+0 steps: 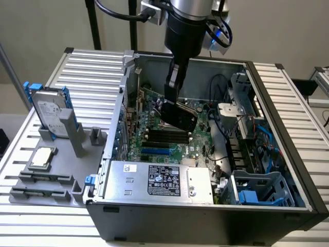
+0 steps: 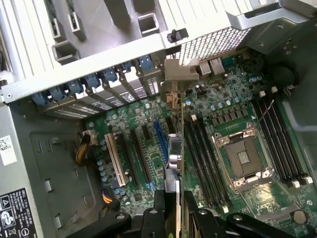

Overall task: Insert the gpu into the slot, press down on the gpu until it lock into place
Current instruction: 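Insert the gpu into the slot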

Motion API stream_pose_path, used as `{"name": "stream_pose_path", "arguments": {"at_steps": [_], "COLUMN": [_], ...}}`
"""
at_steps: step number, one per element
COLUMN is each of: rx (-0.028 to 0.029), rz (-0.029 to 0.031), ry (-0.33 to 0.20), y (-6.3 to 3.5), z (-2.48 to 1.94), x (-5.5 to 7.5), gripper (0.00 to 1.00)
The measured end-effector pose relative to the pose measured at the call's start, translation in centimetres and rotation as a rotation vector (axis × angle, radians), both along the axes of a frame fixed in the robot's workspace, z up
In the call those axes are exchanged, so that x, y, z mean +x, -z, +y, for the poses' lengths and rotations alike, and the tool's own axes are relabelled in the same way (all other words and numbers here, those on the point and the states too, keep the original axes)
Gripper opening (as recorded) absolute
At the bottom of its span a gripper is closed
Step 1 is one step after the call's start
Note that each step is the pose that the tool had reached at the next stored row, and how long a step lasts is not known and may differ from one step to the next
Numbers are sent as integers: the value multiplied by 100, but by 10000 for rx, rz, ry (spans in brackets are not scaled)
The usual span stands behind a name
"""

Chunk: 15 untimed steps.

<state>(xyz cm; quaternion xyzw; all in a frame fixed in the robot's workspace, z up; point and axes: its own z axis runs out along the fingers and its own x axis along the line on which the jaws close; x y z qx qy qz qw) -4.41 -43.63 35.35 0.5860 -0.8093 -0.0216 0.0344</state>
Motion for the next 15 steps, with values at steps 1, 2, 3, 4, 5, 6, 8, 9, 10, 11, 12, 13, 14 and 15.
{"name": "stream_pose_path", "arguments": {"at_steps": [1,2,3,4,5,6,8,9,10,11,12,13,14,15], "rx": [7,16,23,31,38,44,59,66,70,76,85,98,114,132], "rz": [-2,-6,-9,-11,-14,-16,-22,-25,-28,-32,-44,-61,-85,-113], "ry": [-182,-372,-551,-732,-910,-1091,-1456,-1636,-1815,-2013,-2161,-2252,-2341,-2403], "y": [10,21,31,41,51,60,81,93,103,114,123,132,142,152], "z": [0,0,0,0,0,0,0,0,0,0,0,0,0,0], "x": [0,0,0,0,0,0,0,0,0,0,-1,-5,-9,-17], "gripper": [26,26,26,26,26,26,26,26,26,26,26,26,26,26]}}
